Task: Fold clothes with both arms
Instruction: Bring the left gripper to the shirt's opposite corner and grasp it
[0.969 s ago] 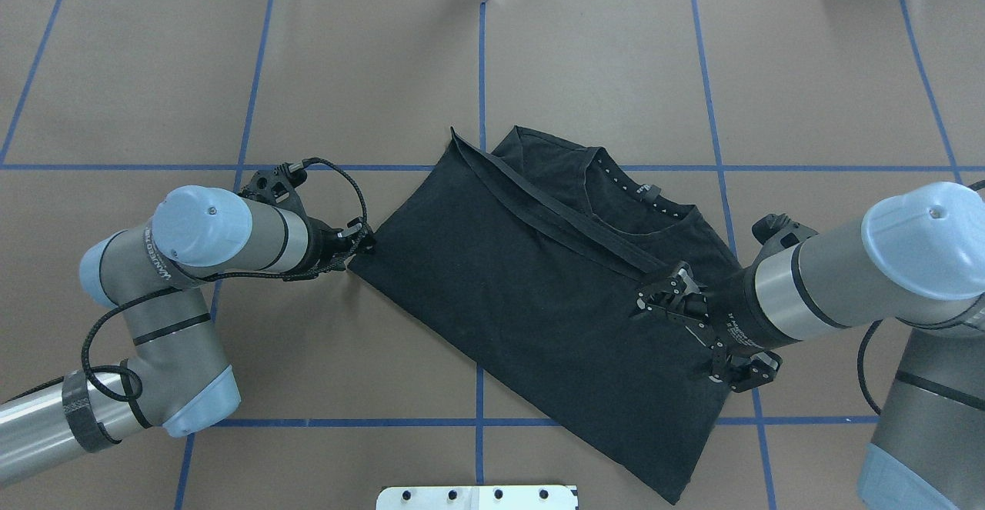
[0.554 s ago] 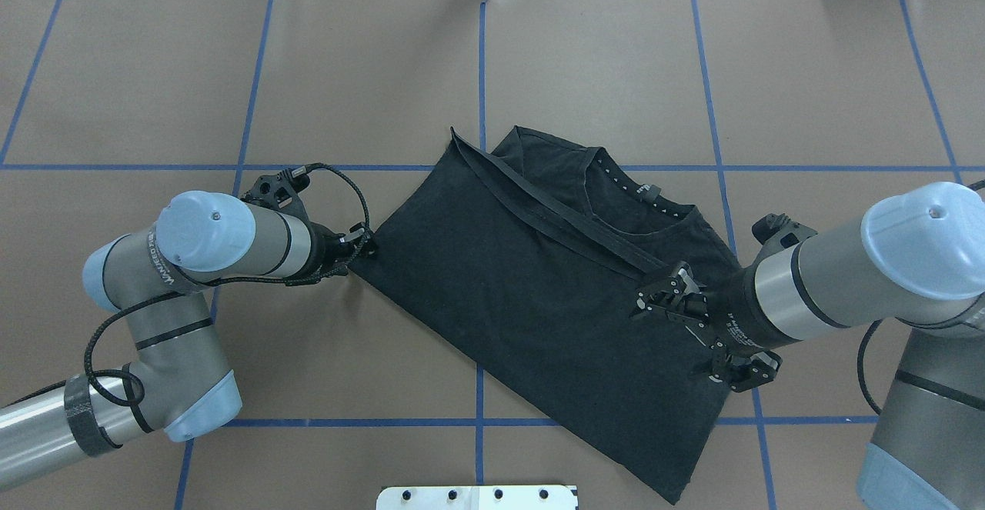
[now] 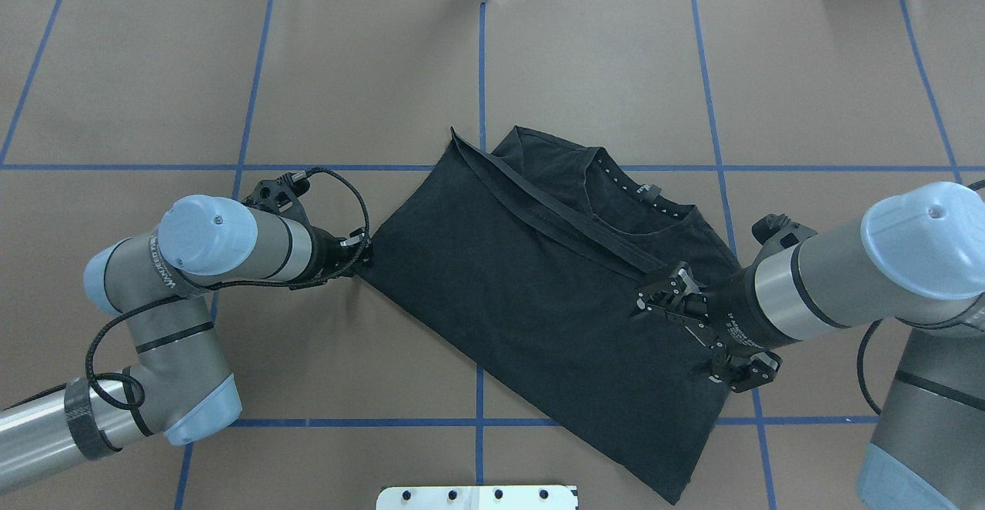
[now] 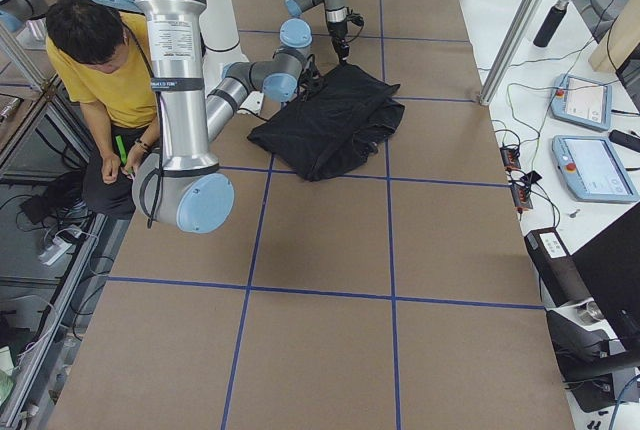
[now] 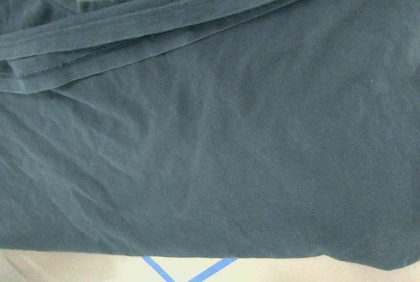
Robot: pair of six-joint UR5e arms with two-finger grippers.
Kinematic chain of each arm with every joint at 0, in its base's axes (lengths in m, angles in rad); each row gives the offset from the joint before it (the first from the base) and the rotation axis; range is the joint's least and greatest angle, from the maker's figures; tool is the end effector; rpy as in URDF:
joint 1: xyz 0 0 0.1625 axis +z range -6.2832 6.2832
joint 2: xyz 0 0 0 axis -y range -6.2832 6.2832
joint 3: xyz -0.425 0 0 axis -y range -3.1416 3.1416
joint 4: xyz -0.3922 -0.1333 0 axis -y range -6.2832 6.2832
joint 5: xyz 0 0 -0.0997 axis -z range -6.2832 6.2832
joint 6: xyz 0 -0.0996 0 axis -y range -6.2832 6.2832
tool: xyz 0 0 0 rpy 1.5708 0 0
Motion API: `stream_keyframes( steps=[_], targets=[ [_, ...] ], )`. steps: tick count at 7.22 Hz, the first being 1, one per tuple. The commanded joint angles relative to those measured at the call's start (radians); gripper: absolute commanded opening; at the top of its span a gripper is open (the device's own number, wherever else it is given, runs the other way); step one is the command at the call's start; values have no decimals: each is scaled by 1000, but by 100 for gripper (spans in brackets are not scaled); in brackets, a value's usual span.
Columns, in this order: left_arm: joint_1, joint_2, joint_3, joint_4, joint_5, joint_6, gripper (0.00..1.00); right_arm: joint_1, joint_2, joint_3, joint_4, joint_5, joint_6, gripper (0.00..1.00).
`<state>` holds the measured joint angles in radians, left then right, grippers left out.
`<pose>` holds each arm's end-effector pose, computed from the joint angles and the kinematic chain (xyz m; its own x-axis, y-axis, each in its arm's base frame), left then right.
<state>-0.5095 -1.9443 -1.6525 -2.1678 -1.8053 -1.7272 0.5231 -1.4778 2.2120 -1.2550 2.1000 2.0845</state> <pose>0.5058 -0.4088 0.3472 0.3810 -0.3864 -0.8400 0.3620 0.8983 -0.2490 -0.3525 -0.2991 0.2792 0.3499 0.6915 0.6320 -0.2570 0.7196 -0.6450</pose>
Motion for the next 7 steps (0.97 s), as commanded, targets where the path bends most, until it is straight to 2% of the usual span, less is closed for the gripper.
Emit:
stream_keyframes(
  steps=[1, 4, 5, 6, 7],
  targets=[
    [-12, -5, -16, 35, -2, 12, 0, 0, 2, 2, 0, 0, 0, 100],
    [-85, -27, -15, 36, 0, 171, 0, 5, 2, 2, 0, -18, 8, 100],
    [-166, -77, 21, 37, -5, 287, 0, 6, 1, 2, -1, -32, 8, 100],
    [-232, -143, 111, 26, -6, 343, 0, 9, 1, 2, 0, -40, 6, 100],
    [-280, -251, 238, 25, -5, 360, 0, 17, 2, 2, 0, -44, 3, 100]
  ],
)
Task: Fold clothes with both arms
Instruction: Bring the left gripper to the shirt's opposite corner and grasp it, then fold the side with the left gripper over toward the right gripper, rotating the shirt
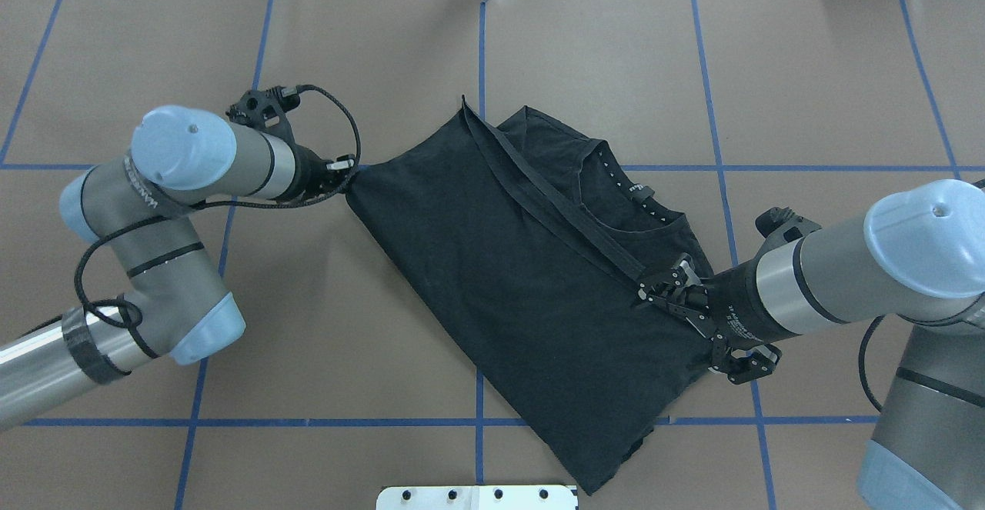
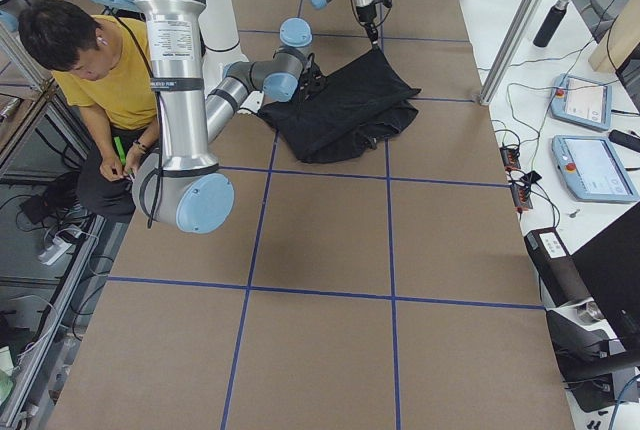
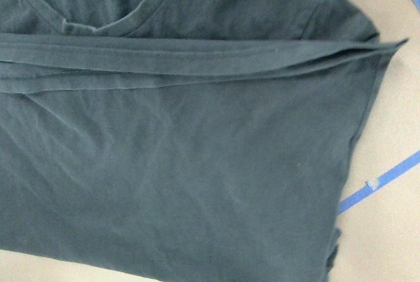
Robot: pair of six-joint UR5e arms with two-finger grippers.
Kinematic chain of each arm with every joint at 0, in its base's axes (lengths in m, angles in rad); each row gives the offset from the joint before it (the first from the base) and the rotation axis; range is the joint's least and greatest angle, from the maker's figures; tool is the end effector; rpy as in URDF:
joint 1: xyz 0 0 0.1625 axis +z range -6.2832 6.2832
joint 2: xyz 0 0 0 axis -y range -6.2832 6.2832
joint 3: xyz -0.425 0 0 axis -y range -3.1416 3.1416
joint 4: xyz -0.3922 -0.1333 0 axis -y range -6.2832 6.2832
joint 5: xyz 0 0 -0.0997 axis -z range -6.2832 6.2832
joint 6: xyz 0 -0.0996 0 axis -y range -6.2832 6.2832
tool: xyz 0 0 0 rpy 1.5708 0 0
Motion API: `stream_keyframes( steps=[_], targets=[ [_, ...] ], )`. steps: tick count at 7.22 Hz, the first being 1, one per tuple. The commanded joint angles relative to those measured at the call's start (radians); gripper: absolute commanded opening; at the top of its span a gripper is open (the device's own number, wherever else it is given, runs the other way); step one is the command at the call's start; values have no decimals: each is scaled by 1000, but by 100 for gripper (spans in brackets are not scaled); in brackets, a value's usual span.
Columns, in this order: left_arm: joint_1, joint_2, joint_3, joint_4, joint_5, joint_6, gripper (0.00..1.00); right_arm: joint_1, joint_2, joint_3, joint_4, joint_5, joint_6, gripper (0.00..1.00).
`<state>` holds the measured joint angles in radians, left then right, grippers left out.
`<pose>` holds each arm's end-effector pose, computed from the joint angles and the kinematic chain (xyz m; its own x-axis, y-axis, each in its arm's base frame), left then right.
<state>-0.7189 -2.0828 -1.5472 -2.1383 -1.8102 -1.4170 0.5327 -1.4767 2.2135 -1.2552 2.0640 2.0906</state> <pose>0.4454 -0.5355 0.3098 0.4404 -0.1877 -0.8780 0.4220 0.9064 0.0179 -0.3491 -0.3058 0.2790 0.3242 0.6990 0.6374 -0.2928 0.7148 -0.6351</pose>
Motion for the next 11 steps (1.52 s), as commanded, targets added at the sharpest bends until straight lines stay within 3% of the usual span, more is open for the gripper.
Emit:
stream_keyframes(
  steps=[1, 3, 4, 6, 7, 8, 9, 11],
  targets=[
    [-91, -252, 327, -56, 0, 50, 0, 7, 1, 0, 0, -21, -4, 100],
    [-119, -460, 726, -332, 29, 53, 0, 6, 7, -2, 0, -50, -6, 100],
    [-119, -565, 880, -362, 79, 100, 0, 4, 19, 0, 0, -80, -6, 100],
    [-123, -608, 1018, -472, 121, 151, 0, 1, 30, -15, -1, -102, -6, 100],
    [-126, -611, 1042, -488, 130, 151, 8, -5, 57, -52, -1, -111, -6, 100],
    [-132, -612, 1046, -489, 131, 154, 58, -14, 109, -104, -1, -116, -6, 100],
    [-151, -612, 1044, -497, 126, 156, 76, -14, 131, -124, -1, -131, -6, 100],
    [-178, -605, 1015, -494, 103, 159, 81, -36, 206, -222, -3, -163, -44, 100]
  ],
)
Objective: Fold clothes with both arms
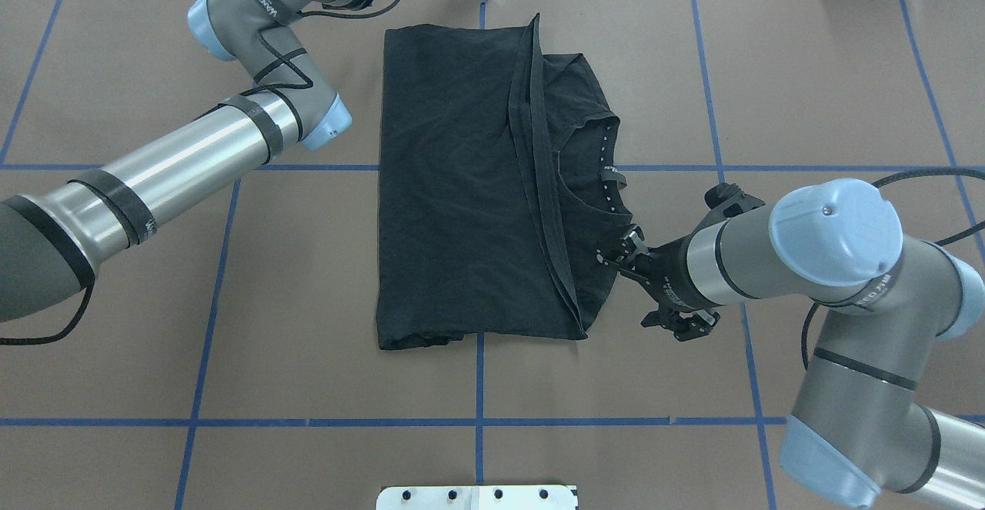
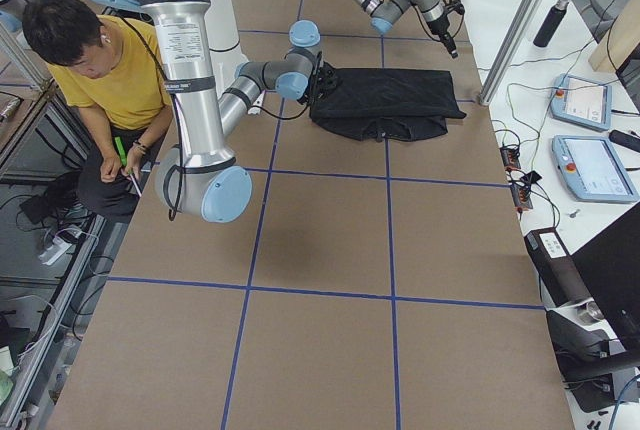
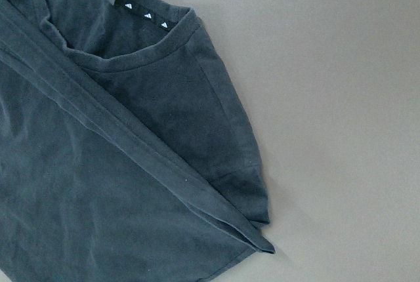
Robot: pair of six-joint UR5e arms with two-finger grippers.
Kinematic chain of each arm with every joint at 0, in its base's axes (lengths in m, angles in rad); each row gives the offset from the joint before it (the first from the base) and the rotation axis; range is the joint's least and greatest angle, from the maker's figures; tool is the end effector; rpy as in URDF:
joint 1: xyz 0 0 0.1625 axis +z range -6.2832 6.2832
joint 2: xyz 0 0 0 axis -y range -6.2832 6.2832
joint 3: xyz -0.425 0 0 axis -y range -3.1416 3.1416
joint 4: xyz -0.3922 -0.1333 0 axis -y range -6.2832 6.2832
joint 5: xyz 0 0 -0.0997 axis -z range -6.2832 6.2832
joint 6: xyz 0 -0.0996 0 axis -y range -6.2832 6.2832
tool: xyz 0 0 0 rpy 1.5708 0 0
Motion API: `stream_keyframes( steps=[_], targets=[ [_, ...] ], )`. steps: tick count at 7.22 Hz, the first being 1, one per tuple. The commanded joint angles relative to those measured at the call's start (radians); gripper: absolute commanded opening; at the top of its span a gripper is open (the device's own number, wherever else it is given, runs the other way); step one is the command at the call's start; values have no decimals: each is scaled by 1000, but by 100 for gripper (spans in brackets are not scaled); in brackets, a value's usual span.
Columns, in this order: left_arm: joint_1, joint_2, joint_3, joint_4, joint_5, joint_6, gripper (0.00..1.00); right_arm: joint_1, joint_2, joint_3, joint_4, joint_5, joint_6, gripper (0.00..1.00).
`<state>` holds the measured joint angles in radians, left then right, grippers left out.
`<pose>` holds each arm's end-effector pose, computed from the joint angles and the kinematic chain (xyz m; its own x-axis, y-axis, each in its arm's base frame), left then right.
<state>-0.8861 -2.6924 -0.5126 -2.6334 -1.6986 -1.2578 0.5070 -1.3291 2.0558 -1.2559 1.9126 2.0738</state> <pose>0.4798 -0.7783 0.2747 0.4731 -0.0965 -0.8757 0.5780 0.7842 0.2258 -0.4115 -0.3428 0.2759 0.2881 0.6795 0.6747 -0.3919 0.7265 -0.5644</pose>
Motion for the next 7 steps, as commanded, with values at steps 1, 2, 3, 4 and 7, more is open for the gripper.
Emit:
stream_keyframes(
  steps=[1, 2, 3, 4, 7],
  targets=[
    [-17, 47, -112, 22, -31, 4, 81, -25, 76, -104, -2, -14, -58, 100],
    [-24, 151, -291, 105, -71, 5, 81, -30, 74, -108, -5, -12, -169, 100],
    [-24, 220, -408, 163, -114, 5, 81, -42, 83, -106, -67, -12, -310, 98],
    [-24, 280, -485, 170, -124, 5, 81, -60, 118, -106, -145, -17, -430, 95],
    [-22, 358, -573, 170, -145, -5, 81, -148, 143, -143, -201, -154, -770, 77]
  ],
)
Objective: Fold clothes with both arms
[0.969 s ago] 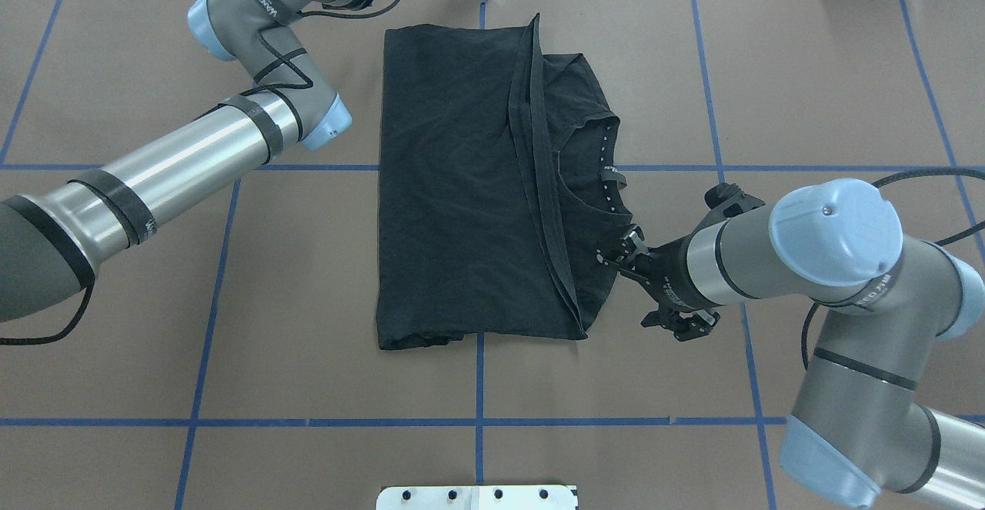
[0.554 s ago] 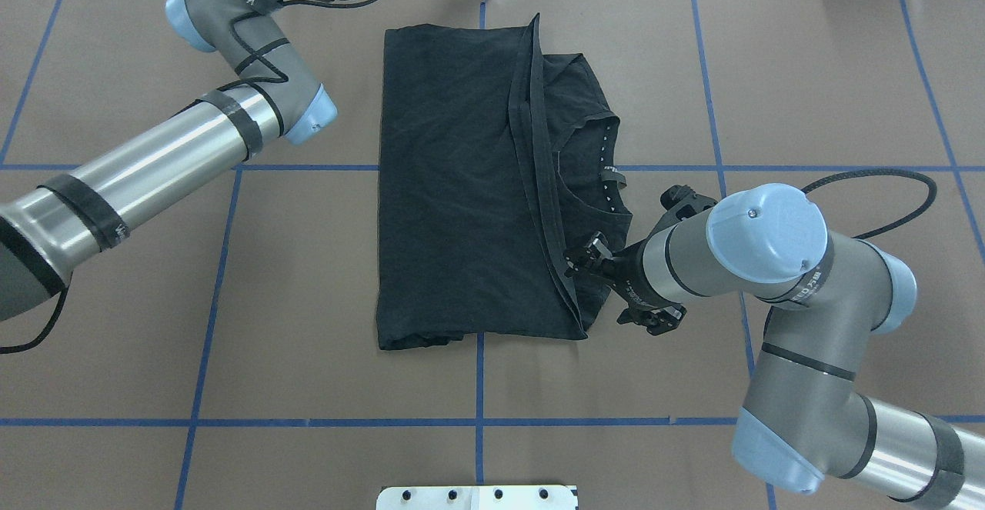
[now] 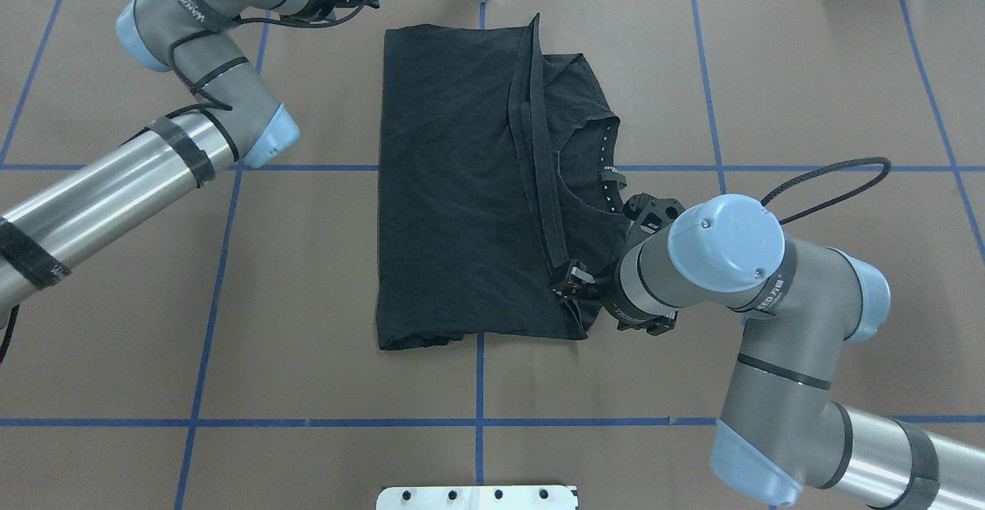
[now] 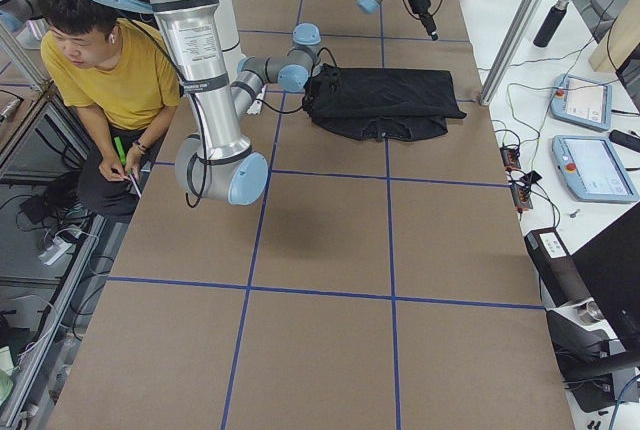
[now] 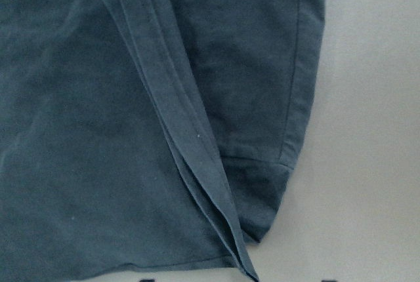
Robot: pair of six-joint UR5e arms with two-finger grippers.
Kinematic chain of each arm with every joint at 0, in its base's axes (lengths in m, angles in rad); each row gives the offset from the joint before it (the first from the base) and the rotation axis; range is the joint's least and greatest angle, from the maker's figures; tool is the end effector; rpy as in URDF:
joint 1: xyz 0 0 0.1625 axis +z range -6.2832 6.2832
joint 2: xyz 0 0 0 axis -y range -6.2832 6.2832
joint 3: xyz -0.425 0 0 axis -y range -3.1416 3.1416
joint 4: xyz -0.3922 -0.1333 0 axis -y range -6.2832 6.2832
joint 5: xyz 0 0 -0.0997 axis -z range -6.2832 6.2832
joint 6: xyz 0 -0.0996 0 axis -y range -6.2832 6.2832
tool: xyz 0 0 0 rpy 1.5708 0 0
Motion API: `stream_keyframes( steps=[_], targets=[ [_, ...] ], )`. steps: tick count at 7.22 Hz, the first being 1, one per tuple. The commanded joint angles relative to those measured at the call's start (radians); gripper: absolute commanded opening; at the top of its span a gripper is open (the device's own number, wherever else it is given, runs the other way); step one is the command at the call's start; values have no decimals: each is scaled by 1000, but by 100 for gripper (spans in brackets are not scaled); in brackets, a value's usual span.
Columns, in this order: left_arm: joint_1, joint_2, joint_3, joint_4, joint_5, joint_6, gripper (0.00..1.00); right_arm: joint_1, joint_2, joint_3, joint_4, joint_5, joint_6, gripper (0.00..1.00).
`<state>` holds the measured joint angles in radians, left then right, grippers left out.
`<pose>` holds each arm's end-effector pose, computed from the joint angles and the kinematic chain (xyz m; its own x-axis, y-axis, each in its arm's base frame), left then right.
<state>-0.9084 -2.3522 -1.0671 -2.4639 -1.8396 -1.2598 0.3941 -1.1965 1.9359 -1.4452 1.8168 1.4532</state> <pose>0.4101 -0.6995 0.3023 0.4146 -0.0519 -0.9085 0.5072 0.8421 0.1834 -0.4968 -0.3247 0.2806 0.6184 0.1339 0.7744 -0.1296 0.9893 -0.0676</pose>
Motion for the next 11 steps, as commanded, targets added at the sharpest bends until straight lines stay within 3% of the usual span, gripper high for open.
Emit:
stream_keyframes(
  steps=[1, 3, 6, 7, 8, 11],
  targets=[
    [2, 28, -19, 0, -4, -3, 81, -35, 15, -49, -12, -66, -231, 70],
    [2, 28, -19, 0, -3, -4, 81, -35, 24, -77, -12, -99, -420, 62],
    [6, 42, -19, 0, 0, -4, 81, -20, 76, -135, -11, -119, -462, 59],
    [8, 44, -19, 0, 0, -4, 81, -15, 87, -144, -12, -119, -462, 41],
    [8, 44, -17, 0, 2, -4, 81, -6, 87, -143, -12, -111, -464, 0],
    [8, 44, -17, 0, 2, -3, 81, 9, 89, -144, -12, -105, -474, 0]
  ],
)
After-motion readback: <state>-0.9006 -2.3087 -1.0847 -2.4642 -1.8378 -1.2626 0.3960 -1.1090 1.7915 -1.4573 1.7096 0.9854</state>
